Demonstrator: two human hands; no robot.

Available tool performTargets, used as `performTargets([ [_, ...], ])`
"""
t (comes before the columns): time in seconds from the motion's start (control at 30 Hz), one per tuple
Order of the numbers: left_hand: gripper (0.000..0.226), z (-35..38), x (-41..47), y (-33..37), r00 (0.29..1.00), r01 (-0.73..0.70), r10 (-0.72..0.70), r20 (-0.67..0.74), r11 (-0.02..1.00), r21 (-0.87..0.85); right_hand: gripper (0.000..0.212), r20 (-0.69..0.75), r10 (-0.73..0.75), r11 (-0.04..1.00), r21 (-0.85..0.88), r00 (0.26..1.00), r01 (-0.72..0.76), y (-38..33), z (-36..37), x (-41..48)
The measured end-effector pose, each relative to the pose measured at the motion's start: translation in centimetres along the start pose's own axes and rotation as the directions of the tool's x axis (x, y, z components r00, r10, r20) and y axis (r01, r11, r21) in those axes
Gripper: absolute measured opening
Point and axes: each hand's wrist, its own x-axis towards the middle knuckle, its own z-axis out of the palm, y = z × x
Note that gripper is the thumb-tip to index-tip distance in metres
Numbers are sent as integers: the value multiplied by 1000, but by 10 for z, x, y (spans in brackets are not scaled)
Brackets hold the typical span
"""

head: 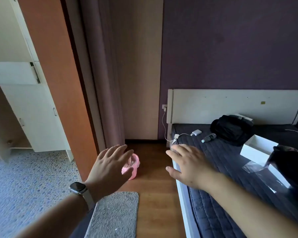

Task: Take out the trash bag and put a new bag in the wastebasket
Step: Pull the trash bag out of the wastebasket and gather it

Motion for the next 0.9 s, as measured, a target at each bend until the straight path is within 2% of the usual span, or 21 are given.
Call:
performTargets([
  [0.27,57,77,85,-89,999,26,-24,28,995,-92,53,82,-4,999,-46,997,8,14,64,129],
  [0.43,56,110,148,-145,999,21,-17,40,994,-104,54,113,47,998,-40,993,-43,21,82,203],
  [0.7,59,166,229,-172,995,-6,18,95,991,-132,53,175,91,996,-21,980,-89,66,124,272],
  [0.9,58,216,294,-180,992,1,13,124,994,-112,49,187,73,996,27,980,-80,126,184,323],
])
